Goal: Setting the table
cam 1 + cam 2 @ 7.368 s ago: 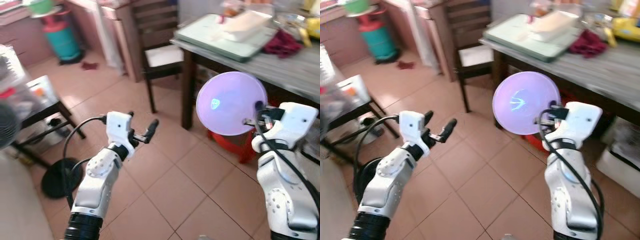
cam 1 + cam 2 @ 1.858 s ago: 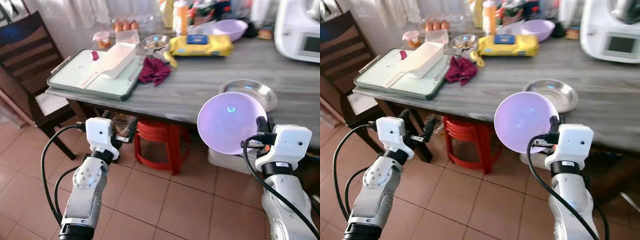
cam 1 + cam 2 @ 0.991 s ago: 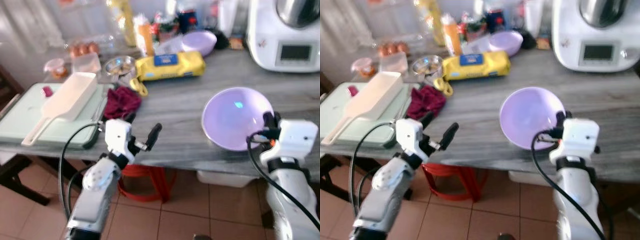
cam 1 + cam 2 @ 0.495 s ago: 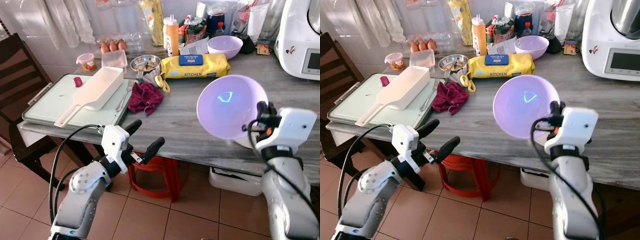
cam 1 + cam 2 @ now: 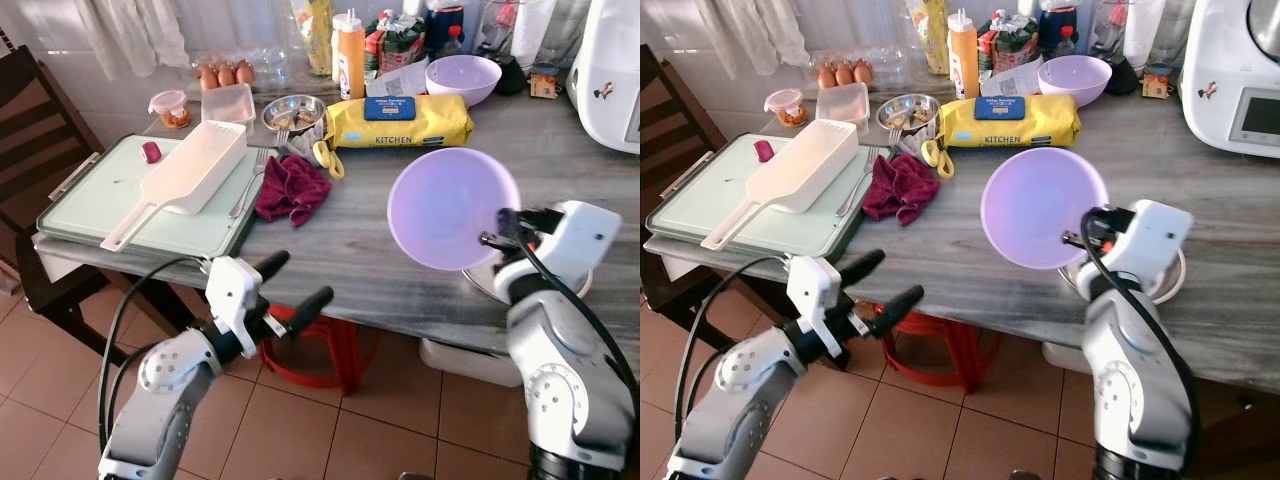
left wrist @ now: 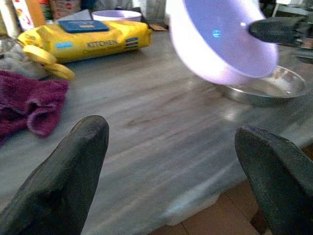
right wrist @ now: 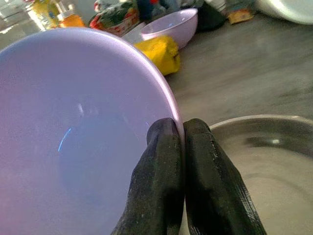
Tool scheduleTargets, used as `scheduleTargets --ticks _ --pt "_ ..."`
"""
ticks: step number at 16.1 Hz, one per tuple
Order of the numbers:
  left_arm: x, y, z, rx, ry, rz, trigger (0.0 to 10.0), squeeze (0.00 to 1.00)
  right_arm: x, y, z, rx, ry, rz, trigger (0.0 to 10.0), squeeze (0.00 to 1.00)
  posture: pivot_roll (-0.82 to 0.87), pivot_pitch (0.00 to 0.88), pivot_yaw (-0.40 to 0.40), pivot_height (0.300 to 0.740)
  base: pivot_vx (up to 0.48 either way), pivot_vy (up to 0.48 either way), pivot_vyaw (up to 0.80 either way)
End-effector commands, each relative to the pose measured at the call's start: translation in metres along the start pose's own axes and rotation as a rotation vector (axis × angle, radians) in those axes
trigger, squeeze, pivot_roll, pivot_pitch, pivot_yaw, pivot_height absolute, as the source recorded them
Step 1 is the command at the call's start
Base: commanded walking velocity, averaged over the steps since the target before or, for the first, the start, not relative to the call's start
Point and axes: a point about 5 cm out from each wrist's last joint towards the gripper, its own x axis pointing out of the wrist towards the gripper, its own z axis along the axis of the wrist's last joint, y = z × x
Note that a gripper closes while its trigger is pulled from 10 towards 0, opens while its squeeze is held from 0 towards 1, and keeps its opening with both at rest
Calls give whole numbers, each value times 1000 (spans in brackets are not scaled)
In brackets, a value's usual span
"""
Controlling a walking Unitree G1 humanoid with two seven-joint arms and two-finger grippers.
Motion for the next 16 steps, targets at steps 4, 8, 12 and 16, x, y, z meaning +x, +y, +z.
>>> scheduleTargets --ticks 4,8,12,16 --pt "-1 0 3 12 14 -21 10000 0 6 12 3 81 66 25 10000 0 -187 119 113 740 0 0 0" --pt "-1 -1 1 9 37 -37 10000 0 10 13 1 134 149 -18 10000 0 -186 117 112 740 0 0 0" --pt "-1 -5 -1 2 46 -48 10000 0 11 11 -2 228 231 -60 10000 0 -187 119 113 740 0 0 0" --pt "-1 -6 -3 -1 62 -59 10000 0 13 6 -10 317 328 -108 10000 0 -188 124 116 740 0 0 0"
